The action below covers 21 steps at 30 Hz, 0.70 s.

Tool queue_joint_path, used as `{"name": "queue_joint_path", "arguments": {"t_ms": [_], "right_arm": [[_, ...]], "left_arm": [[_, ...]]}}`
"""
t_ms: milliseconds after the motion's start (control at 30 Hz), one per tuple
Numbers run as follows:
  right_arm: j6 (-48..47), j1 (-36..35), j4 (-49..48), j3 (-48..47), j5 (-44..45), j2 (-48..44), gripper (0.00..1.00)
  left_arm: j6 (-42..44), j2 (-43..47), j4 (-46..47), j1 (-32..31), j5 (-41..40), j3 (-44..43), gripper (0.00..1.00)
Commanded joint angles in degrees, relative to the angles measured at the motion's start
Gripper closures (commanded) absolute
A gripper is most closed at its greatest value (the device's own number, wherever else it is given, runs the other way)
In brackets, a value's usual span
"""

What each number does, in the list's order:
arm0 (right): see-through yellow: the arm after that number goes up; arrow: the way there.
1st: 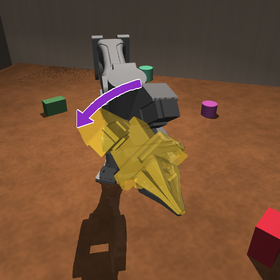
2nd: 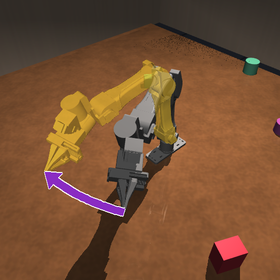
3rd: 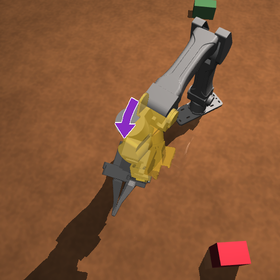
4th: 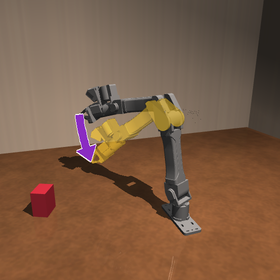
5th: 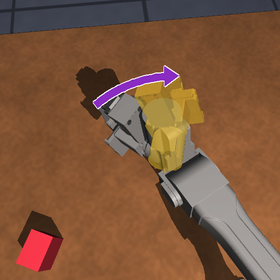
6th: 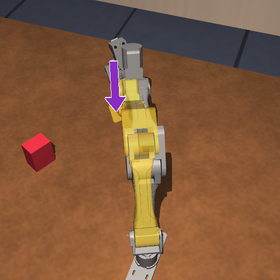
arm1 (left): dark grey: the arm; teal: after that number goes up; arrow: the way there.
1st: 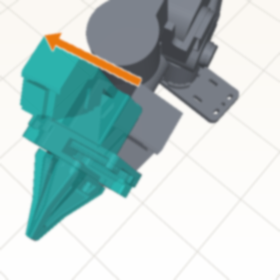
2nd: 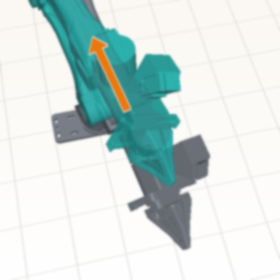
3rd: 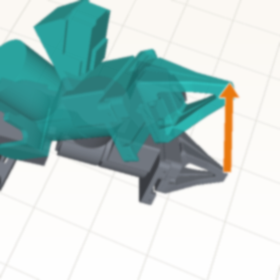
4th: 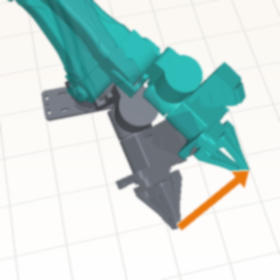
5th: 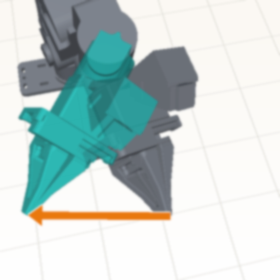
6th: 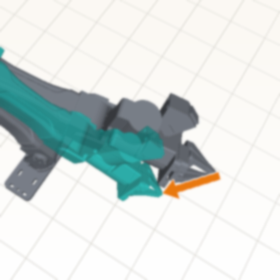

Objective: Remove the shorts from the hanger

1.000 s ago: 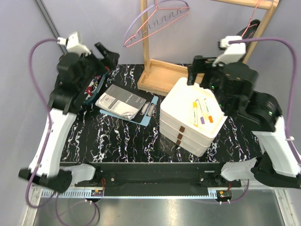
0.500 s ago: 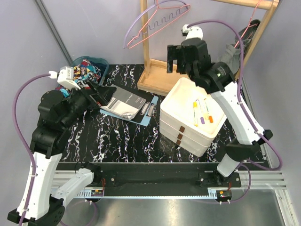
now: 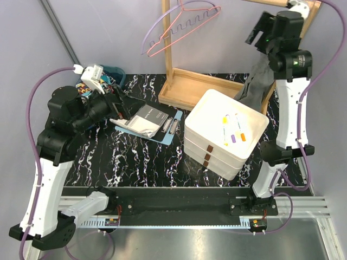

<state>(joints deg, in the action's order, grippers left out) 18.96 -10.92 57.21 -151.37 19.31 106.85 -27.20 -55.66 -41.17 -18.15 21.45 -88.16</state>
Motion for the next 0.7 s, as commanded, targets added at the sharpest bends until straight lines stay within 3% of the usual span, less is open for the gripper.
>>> {"name": "queue_joint_path", "arguments": {"t_ms": [0,200,300,667], "right_arm": [[2.49,5.55,-2.27,-1.21,-7.09,0.82,0.12],[5.2,12.13,-2.89,0.72,-13.41,1.26,0.18],[6.09,13.9,-3.33,1.08,-17.81,1.78,0.26],[5.47,14.35,-4.04,5.64,-20.19,1.26,0.32]], "left_arm": [[8.47,1.25,-2.68,-3.2,0.09,-3.68,0.01],[12.35,2.4,-5.41,-5.84,-4.66,-3.77,0.01],[12.7,1.96,-5.41,-6.28,-4.84,-4.21,0.01],[12.79,1.52,-6.03,-6.55,-5.46,-3.77,0.01]]}}
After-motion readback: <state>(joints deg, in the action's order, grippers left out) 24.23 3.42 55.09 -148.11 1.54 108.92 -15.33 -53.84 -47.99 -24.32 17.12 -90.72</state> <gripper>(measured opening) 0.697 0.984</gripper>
